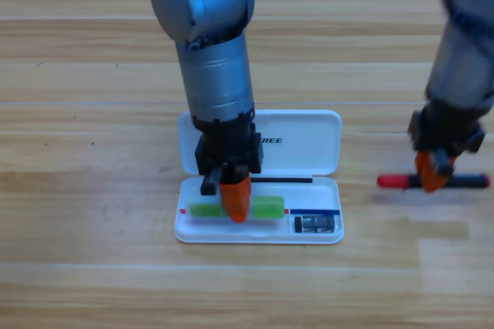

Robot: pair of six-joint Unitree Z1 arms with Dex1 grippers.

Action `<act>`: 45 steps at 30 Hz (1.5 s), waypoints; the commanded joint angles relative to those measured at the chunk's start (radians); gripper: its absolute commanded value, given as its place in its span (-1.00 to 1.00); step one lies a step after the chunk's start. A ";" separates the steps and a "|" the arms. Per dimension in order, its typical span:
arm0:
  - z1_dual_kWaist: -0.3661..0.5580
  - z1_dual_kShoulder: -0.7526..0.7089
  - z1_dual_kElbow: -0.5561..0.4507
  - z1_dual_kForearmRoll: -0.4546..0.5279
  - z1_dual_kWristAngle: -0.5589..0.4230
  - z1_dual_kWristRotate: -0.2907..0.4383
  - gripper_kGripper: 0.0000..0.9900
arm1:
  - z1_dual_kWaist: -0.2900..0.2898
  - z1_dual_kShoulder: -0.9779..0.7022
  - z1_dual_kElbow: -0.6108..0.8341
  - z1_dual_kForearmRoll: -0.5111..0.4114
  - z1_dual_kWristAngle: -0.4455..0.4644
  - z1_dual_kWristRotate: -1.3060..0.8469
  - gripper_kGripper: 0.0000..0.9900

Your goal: Clean up eraser and pencils

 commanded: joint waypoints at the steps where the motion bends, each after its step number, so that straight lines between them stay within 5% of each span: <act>1: -0.014 0.064 -0.001 0.012 0.006 -0.003 -1.00 | 0.020 -0.106 0.017 0.040 0.011 0.015 -1.00; 21: -0.014 0.073 -0.005 0.009 0.023 -0.032 -0.94 | 0.077 -0.174 0.014 0.075 0.030 0.044 -1.00; 23: -0.014 0.073 -0.004 0.009 0.026 -0.035 0.47 | 0.078 -0.177 0.013 0.077 0.030 0.045 -1.00; 24: -0.014 0.072 -0.002 0.010 0.027 -0.035 0.92 | 0.080 -0.178 0.013 0.078 0.030 0.045 -1.00; 25: -0.014 0.072 -0.001 0.010 0.027 -0.037 1.00 | 0.081 -0.178 0.013 0.080 0.030 0.047 -1.00; 37: -0.014 0.043 0.004 0.016 0.034 -0.057 1.00 | 0.143 -0.193 -0.015 0.086 0.030 0.068 -1.00; 45: 0.011 -0.298 0.042 0.079 0.049 -0.107 1.00 | 0.232 -0.098 -0.110 0.095 0.030 0.118 -1.00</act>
